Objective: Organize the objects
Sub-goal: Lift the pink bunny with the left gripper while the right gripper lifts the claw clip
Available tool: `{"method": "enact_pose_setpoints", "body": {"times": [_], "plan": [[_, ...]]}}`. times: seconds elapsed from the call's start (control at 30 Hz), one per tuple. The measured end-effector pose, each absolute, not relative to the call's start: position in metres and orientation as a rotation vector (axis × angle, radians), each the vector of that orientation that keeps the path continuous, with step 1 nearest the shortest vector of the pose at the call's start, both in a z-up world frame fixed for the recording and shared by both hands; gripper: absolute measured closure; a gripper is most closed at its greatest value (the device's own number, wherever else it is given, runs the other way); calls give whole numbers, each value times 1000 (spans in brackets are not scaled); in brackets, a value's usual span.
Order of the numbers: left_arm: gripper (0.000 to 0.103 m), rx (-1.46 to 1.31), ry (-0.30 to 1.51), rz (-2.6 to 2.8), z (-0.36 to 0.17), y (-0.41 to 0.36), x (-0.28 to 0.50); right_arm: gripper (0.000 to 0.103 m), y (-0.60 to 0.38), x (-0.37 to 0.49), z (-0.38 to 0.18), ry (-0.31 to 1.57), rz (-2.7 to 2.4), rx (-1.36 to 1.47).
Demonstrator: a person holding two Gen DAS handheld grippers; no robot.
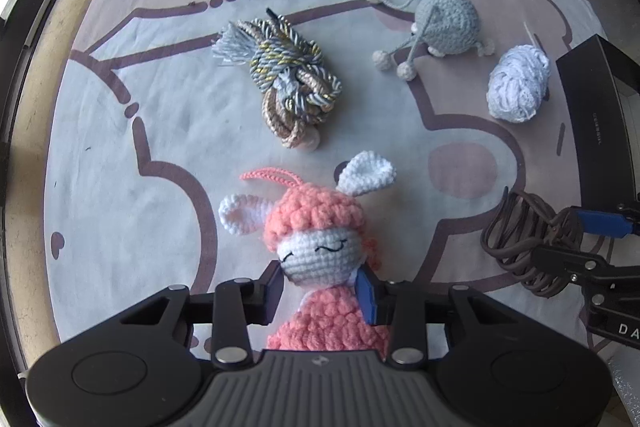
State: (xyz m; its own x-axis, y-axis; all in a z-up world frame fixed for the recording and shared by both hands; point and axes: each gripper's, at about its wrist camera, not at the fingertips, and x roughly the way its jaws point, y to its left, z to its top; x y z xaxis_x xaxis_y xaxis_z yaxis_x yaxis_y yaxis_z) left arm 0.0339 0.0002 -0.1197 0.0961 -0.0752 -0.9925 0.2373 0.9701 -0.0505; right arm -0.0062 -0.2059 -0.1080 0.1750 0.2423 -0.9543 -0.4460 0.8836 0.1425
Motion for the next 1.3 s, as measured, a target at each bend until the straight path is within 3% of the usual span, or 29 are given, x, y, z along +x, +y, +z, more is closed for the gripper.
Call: {"method": "enact_pose_setpoints", "body": {"times": [0.17, 0.23, 0.37, 0.4, 0.67, 1.3], "plan": [[63, 162, 1462, -259, -118, -7, 32, 53, -195, -14, -111, 1299, 510, -258], [63, 161, 1462, -259, -118, -8, 34, 42, -188, -24, -112, 1263, 564, -370], [63, 161, 1464, -259, -119, -9, 38, 49, -183, -34, -115, 1213, 616, -538], [63, 159, 1464, -261, -121, -7, 40, 55, -185, -33, -115, 1220, 630, -523], [63, 109, 1432, -250, -112, -5, 42, 56, -199, -20, -104, 1255, 554, -315], [63, -62, 1218, -260, -41, -8, 27, 56, -224, -25, -35, 1048, 330, -118]]}}
